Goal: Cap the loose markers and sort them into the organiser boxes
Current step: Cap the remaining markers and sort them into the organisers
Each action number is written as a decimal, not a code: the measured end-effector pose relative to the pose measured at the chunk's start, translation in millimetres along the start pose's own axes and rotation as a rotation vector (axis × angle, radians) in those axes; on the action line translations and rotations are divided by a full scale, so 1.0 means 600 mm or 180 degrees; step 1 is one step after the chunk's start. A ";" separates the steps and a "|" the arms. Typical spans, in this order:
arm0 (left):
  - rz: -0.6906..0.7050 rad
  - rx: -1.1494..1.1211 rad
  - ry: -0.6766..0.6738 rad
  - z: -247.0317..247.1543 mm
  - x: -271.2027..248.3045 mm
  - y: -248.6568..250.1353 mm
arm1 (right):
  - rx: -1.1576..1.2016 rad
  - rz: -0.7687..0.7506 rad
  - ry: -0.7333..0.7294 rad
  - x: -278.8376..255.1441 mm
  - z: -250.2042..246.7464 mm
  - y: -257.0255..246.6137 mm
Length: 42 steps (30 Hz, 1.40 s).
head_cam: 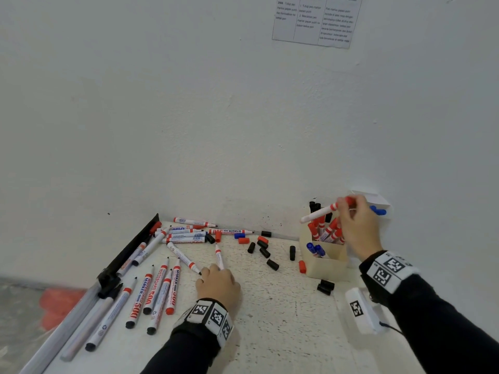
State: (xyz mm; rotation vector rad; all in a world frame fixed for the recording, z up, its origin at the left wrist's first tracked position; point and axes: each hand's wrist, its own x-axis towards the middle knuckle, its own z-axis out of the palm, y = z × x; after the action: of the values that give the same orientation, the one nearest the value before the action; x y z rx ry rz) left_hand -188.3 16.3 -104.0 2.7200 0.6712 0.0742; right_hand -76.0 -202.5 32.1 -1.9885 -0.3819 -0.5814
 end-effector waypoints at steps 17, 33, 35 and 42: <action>-0.0250 -0.1547 -0.0092 -0.005 0.018 0.006 | -0.0848 -0.0136 0.0535 0.097 0.014 0.025; -0.0005 -0.2012 -0.0144 -0.010 0.009 0.015 | -0.1243 0.0269 -0.0675 0.054 0.005 0.055; 0.0003 -0.1881 -0.0137 -0.009 0.010 0.014 | -0.1499 0.0353 -0.1101 0.055 0.007 0.054; -0.0181 -0.1350 -0.0064 -0.001 0.016 0.007 | -0.2715 0.0059 -0.2207 0.050 0.031 0.087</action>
State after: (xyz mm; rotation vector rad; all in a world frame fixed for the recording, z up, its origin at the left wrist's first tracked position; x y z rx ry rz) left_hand -177.8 17.6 -102.1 2.2915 0.6427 0.1564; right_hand -20.7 -209.6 3.2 -3.0049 -0.5911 0.0193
